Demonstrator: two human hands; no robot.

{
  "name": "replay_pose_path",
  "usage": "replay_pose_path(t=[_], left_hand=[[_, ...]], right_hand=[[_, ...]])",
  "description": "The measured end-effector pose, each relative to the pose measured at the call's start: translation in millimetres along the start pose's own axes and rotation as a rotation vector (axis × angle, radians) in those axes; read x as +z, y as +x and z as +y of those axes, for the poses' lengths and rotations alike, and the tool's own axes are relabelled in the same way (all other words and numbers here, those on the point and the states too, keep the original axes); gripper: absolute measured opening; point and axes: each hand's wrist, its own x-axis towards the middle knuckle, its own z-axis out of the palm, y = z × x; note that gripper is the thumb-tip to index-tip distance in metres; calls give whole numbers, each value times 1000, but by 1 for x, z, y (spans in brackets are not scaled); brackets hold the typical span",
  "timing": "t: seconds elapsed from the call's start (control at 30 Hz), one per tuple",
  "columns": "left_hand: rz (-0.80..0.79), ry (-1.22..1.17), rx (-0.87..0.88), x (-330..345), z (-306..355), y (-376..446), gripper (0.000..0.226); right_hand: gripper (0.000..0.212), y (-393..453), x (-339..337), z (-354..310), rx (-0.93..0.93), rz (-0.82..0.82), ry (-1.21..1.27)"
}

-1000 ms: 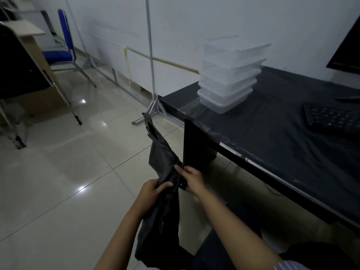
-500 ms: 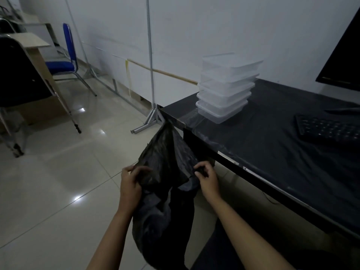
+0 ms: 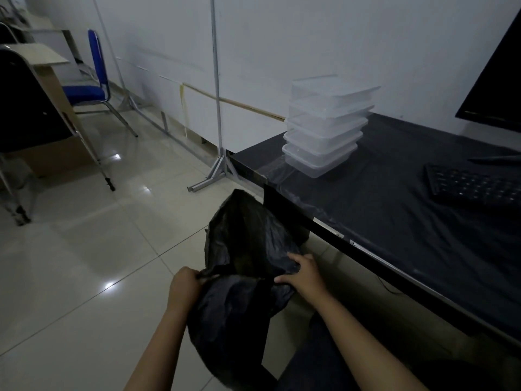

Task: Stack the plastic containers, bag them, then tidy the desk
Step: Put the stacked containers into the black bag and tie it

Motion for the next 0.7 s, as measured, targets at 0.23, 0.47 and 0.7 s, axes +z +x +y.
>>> replay_pose_path(t=[0.23, 0.47, 0.7], left_hand=[[-51, -892, -251, -12, 0, 4, 47], [36, -803, 176, -19, 13, -2, 27], [68, -629, 57, -14, 23, 7, 46]], right_hand=[[25, 2, 0, 12, 23, 158, -40], [41, -8, 15, -44, -125, 32, 203], [13, -35, 56, -70, -266, -283, 350]])
